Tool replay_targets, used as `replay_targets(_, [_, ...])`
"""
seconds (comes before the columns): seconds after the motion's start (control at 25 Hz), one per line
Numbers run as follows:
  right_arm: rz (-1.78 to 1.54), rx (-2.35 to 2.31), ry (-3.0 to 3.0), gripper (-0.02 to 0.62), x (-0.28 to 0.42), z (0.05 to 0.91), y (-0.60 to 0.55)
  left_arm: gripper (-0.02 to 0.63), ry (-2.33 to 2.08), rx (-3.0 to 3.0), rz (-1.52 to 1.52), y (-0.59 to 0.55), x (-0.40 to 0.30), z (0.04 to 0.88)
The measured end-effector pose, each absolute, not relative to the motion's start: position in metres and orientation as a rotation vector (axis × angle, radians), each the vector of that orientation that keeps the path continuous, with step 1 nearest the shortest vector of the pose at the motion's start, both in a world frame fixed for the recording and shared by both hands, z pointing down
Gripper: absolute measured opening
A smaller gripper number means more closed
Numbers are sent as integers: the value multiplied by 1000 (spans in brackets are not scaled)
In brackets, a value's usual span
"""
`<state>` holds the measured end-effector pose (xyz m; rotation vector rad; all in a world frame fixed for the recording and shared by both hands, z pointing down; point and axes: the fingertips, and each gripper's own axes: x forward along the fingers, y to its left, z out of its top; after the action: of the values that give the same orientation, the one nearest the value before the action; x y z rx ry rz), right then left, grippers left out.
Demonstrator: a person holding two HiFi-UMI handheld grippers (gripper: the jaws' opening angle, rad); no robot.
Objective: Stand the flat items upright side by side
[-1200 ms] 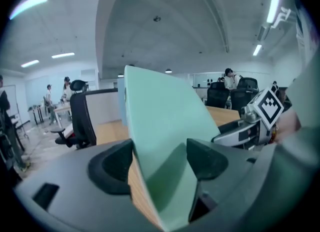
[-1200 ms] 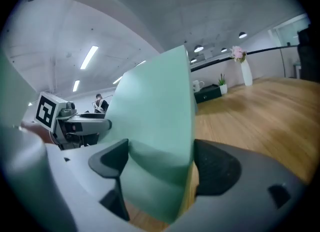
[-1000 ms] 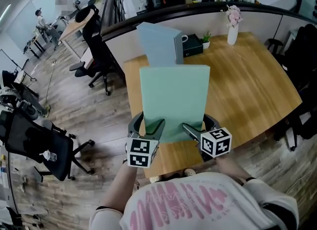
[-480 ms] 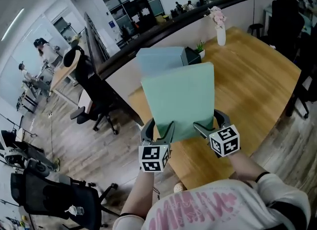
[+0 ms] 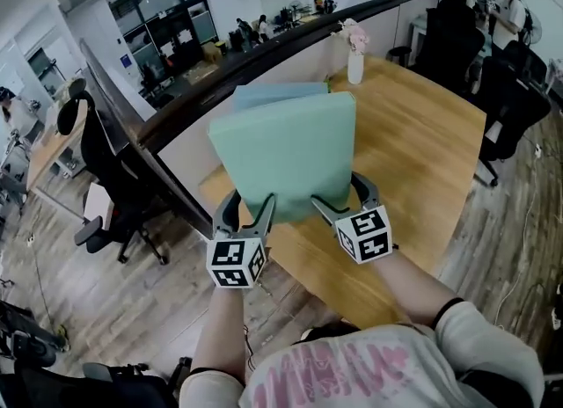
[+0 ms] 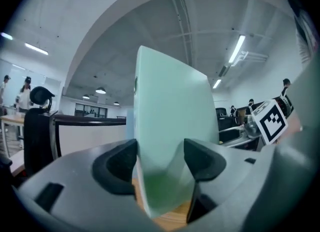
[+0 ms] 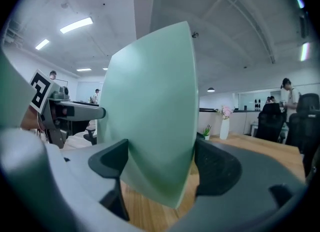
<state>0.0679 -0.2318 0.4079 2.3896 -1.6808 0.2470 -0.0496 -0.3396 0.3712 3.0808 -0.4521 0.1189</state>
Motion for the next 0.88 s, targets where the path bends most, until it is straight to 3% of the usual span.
replay_targets(0.16, [188, 2438, -1518, 414, 71, 406, -241, 290, -352, 3016, 26, -358, -40, 374])
replay_targets(0.88, [396, 2573, -1297, 414, 131, 471, -297, 298, -215, 3055, 242, -430, 45, 430])
